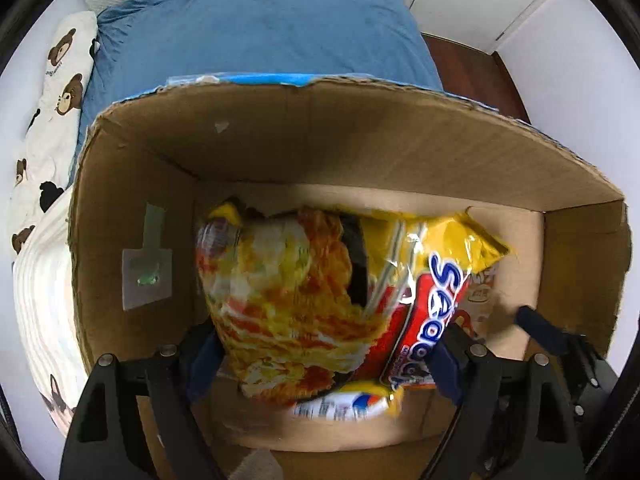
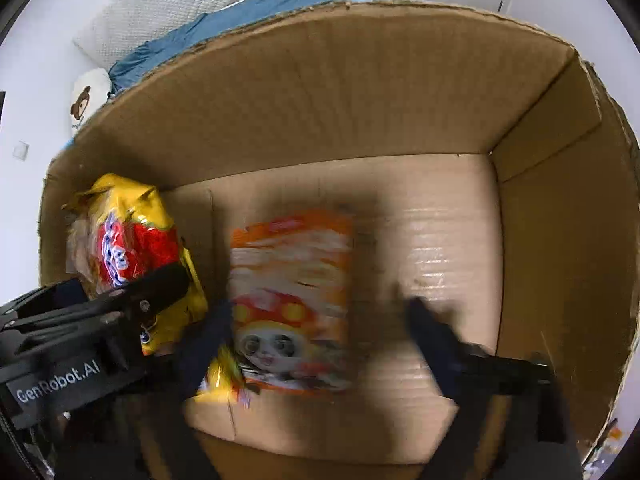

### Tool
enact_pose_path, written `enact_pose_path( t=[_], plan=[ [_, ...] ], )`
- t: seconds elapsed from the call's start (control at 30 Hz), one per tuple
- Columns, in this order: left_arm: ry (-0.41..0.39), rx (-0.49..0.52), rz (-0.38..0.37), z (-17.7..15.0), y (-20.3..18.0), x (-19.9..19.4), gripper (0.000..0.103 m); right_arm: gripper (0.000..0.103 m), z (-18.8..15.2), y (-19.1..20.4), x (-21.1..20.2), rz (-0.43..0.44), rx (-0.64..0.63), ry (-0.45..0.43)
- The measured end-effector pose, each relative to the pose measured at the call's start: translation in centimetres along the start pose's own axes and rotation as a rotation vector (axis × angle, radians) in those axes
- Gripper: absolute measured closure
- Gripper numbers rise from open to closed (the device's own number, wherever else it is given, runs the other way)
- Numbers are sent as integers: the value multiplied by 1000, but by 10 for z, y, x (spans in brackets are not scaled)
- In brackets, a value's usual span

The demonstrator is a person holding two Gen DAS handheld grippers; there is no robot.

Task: Organize snacks
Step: 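Carry both packs into the cardboard box and open both tools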

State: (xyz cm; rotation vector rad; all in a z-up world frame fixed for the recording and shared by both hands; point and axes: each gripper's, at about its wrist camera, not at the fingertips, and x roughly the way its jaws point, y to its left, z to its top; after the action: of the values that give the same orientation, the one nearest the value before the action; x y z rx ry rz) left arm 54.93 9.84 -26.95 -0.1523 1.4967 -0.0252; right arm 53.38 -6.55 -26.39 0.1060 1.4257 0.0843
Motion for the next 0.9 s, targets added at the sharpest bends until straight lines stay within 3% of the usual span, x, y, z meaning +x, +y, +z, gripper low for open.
enact_pose_path(
  t=[0.2,0.43,0.57,0.9],
  plan=[
    [-41,13,-16,0,0,-14,7,7,-8,-8,-7,-3,15,-16],
    [-134,49,-17,-20,-5,-52,7,6,-34,-15,-42,-13,16,-83],
    [-230,83,20,-49,-14,-84,7,6,-55,-16,-72,-22,18,-126],
    [-375,84,34,-124,-14,-136,7,6,-121,-14,-144,-70,-41,-260]
  ],
)
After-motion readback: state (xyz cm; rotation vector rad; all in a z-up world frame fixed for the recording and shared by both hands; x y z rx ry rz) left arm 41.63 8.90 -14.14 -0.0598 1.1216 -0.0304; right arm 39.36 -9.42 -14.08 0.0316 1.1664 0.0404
